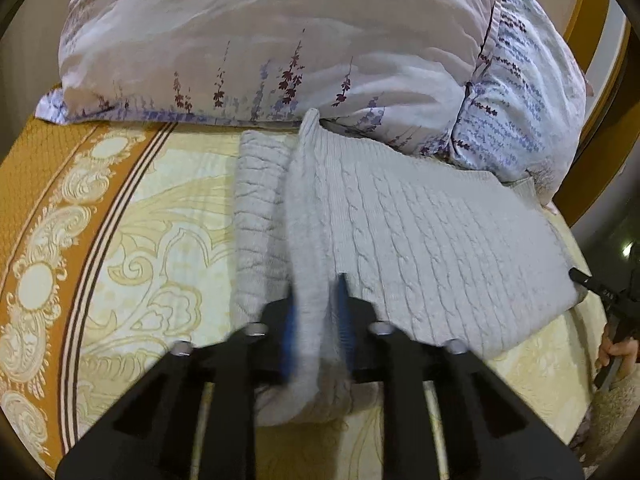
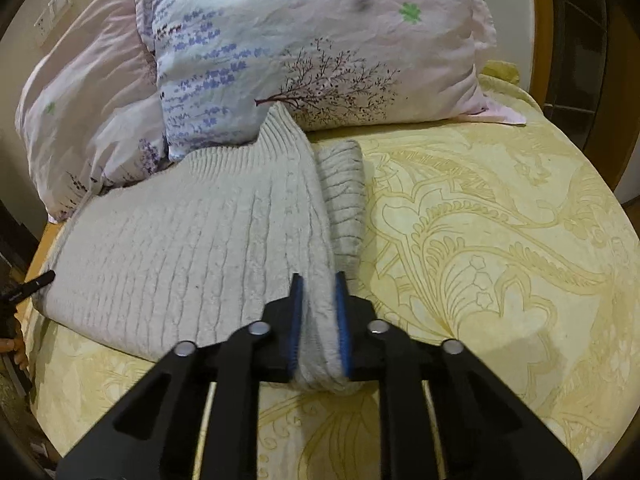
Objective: Fold small clothes
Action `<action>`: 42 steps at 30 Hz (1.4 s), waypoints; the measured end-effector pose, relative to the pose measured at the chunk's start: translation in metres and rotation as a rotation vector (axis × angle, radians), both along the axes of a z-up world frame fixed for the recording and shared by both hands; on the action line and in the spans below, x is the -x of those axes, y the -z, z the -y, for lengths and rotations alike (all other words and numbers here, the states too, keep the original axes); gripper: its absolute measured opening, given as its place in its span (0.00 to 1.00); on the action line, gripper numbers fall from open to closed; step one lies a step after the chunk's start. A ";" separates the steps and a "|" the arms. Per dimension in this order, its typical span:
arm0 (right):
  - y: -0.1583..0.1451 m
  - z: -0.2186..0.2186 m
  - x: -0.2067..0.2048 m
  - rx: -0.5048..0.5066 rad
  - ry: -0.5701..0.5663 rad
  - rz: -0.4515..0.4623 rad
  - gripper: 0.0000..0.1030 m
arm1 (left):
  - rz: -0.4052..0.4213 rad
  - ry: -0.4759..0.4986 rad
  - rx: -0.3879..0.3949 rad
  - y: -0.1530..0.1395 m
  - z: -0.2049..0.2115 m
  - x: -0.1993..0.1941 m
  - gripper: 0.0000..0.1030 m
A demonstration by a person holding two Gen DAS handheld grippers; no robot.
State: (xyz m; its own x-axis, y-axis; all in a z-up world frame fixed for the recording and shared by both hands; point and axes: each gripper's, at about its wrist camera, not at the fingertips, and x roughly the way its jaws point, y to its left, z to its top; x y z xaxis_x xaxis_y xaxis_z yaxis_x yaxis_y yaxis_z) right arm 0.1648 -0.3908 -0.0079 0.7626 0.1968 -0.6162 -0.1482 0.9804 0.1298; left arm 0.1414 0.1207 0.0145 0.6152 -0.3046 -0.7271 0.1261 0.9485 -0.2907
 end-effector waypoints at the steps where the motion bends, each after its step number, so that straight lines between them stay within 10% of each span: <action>1: -0.002 0.000 0.003 -0.004 0.003 0.009 0.08 | -0.003 -0.002 0.021 0.000 -0.003 0.001 0.08; 11: -0.016 0.002 0.046 -0.059 0.012 0.076 0.06 | 0.008 0.038 0.155 -0.011 -0.027 0.025 0.07; 23: 0.010 -0.014 0.044 0.067 0.100 -0.004 0.12 | -0.033 0.052 0.106 0.013 -0.025 0.029 0.07; 27: -0.008 -0.017 0.051 0.066 0.118 0.080 0.42 | -0.022 0.041 0.094 0.006 -0.028 0.031 0.15; 42: -0.005 -0.109 -0.012 0.149 -0.075 0.006 0.61 | 0.074 0.058 0.031 -0.017 0.031 -0.004 0.59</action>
